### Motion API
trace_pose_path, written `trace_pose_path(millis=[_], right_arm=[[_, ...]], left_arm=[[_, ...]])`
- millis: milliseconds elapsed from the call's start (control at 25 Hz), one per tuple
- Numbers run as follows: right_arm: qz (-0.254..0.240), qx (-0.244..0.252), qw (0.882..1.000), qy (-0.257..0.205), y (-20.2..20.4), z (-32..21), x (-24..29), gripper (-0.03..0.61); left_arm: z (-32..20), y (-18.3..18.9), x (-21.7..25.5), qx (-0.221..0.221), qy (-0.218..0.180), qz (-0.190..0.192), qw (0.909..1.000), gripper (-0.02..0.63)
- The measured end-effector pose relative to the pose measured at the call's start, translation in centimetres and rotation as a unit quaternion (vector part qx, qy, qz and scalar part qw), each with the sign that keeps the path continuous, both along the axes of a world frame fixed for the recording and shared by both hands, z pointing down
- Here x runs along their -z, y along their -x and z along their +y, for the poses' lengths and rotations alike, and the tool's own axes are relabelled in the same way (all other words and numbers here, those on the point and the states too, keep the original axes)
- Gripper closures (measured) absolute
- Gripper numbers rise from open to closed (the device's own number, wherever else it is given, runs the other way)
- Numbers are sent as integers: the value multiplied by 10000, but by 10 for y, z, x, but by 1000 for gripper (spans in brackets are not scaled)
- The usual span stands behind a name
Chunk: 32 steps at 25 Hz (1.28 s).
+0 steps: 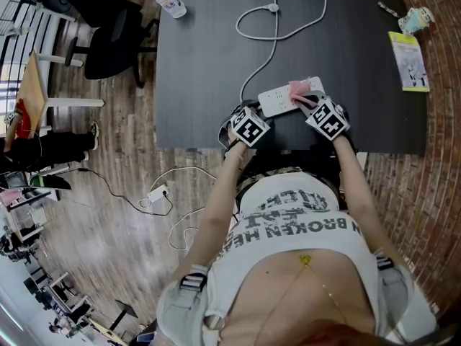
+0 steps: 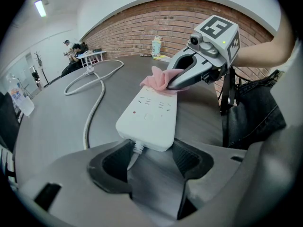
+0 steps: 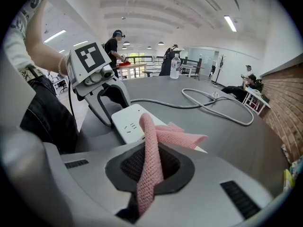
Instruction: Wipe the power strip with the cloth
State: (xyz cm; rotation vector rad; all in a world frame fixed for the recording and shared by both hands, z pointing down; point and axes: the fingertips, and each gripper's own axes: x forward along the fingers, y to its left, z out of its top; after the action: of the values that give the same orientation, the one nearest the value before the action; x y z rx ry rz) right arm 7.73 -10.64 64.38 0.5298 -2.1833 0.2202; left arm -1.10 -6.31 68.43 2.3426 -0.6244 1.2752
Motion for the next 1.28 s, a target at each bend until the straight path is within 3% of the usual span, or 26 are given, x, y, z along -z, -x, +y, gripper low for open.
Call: trace_pose_path(millis=[1280], right_arm=[[124, -817, 9965, -134, -67, -23, -2, 561]], left_arm=[[0, 0, 0, -19, -1, 7, 10000, 354]])
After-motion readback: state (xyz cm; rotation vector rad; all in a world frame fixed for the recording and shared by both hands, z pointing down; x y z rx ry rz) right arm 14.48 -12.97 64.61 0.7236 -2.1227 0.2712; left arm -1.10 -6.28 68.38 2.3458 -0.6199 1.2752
